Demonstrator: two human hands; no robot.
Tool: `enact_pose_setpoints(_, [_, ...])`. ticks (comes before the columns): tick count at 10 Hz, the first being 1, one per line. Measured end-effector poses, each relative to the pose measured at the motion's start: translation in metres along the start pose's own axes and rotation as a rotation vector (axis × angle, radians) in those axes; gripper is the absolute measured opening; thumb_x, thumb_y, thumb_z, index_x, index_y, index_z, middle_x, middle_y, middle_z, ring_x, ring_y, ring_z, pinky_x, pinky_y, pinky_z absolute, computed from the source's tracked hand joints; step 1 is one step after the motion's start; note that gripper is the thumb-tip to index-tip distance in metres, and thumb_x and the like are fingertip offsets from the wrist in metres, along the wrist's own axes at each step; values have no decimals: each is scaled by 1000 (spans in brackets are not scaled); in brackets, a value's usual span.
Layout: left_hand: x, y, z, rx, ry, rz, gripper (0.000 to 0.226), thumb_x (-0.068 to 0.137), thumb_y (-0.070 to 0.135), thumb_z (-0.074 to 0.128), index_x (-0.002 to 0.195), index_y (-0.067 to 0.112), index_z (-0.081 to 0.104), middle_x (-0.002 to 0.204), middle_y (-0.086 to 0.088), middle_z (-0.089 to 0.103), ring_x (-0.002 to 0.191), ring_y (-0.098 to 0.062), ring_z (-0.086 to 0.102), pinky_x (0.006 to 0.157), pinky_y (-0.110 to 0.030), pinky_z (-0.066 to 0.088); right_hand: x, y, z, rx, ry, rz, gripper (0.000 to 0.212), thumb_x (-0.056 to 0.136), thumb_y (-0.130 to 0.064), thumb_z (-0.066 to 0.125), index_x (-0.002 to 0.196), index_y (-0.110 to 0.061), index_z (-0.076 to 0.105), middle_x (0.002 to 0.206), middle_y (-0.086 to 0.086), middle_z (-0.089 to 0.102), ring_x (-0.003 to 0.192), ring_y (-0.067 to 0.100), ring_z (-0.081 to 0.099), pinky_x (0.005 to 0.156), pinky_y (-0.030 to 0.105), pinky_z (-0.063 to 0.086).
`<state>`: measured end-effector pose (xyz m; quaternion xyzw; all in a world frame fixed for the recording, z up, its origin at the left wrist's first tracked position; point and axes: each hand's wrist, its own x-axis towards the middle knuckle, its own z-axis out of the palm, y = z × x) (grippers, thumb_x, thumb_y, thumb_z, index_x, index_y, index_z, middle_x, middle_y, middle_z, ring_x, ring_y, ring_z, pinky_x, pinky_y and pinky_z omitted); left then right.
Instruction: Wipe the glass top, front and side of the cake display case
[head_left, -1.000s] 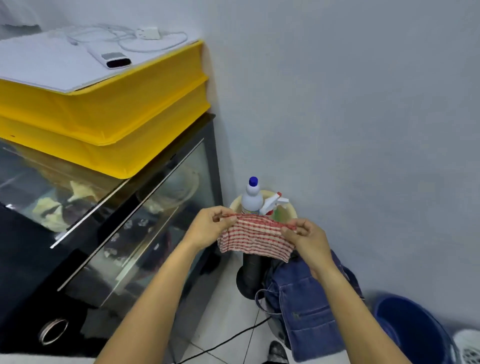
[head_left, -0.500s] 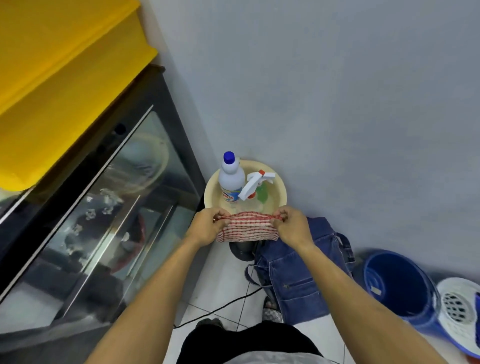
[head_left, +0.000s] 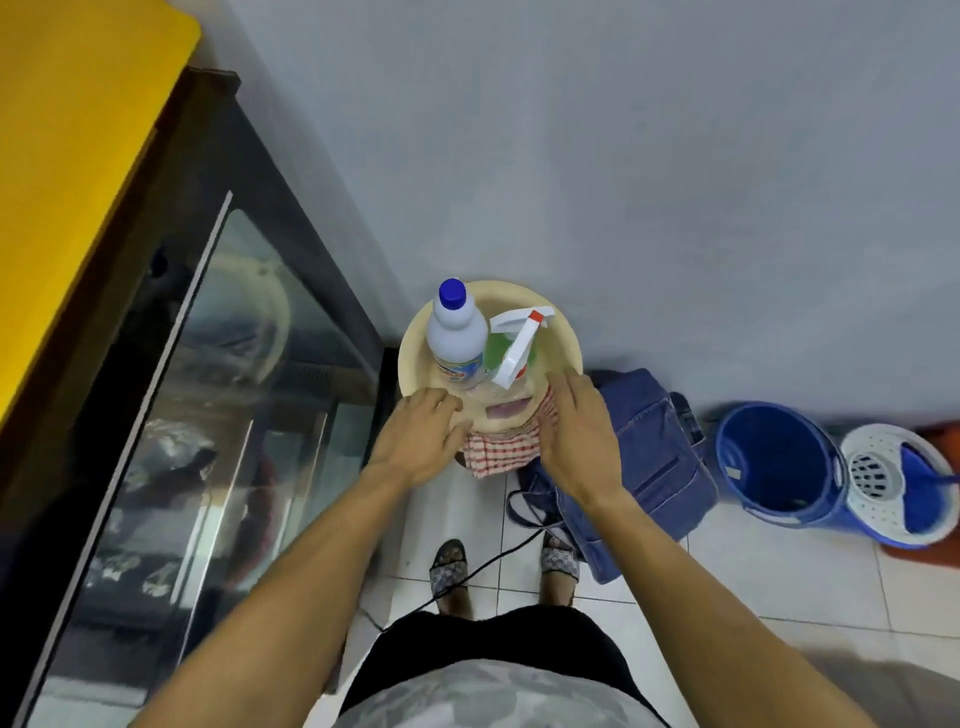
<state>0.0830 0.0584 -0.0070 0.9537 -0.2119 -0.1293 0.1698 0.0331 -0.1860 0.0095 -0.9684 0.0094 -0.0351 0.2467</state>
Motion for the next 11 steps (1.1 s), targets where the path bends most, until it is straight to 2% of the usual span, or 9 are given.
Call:
enact_pose_setpoints(1, [-7,-25,7,178,-68,246,51,101,50,38,122,12,64,120,-10,63,116,-34,57,101,-49,47,-30,-5,27,-59,-87,-143,41,97,-18,56,136,-6,58,144,17,54,135,40,48,120,53,32])
enact_pose_setpoints(2, [-1,-38,6,304,-175,333,61,102,60,28,130,18,63,127,-8,63,124,-33,53,113,-47,39,-39,0,40,-110,-153,-222,41,100,-27,52,136,-10,60,139,16,57,131,40,50,120,53,31])
enact_pose_setpoints(4, [9,-40,-2,514,-365,318,90,92,69,-5,143,26,55,140,-3,59,140,-29,40,127,-47,13,-31,22,38,-193,-208,-263,41,106,-32,41,135,-12,63,138,18,59,131,40,50,119,51,27])
enact_pose_setpoints(5, [16,-39,-3,534,-410,311,98,85,69,-14,143,27,52,140,-2,58,137,-26,40,127,-45,9,-27,22,37,-195,-224,-263,33,105,-22,54,135,-11,62,139,20,58,134,43,50,120,54,31])
enact_pose_setpoints(6, [16,-40,-3,532,-413,316,100,83,69,-15,144,26,52,139,-1,58,136,-26,41,127,-44,8,-27,15,39,-187,-244,-226,42,95,-8,67,137,-10,62,141,22,58,136,47,49,121,57,27])
enact_pose_setpoints(7, [15,-40,-1,512,-403,322,100,85,69,-14,144,24,54,137,-1,59,134,-26,43,127,-44,6,-27,7,37,-203,-308,-166,57,89,0,65,144,-11,56,150,22,50,145,46,39,125,51,13])
enact_pose_setpoints(8, [16,-40,-3,488,-393,318,101,84,70,-12,144,24,55,138,-1,59,136,-27,42,127,-44,3,-26,5,33,-222,-313,-156,59,89,0,64,145,-12,56,151,22,50,147,45,38,124,48,7])
enact_pose_setpoints(10, [24,-36,-9,476,-412,290,103,84,74,-13,141,24,56,136,0,59,135,-26,44,126,-42,2,-20,2,33,-320,-331,-91,62,82,-4,70,142,-15,57,149,15,53,147,41,38,124,53,8])
enact_pose_setpoints(11, [10,-45,-1,440,-354,347,97,92,75,-11,132,26,63,125,2,64,128,-25,51,125,-42,6,-37,-3,42,-284,-302,-157,66,74,-7,80,137,-17,62,144,13,59,143,39,47,121,52,16])
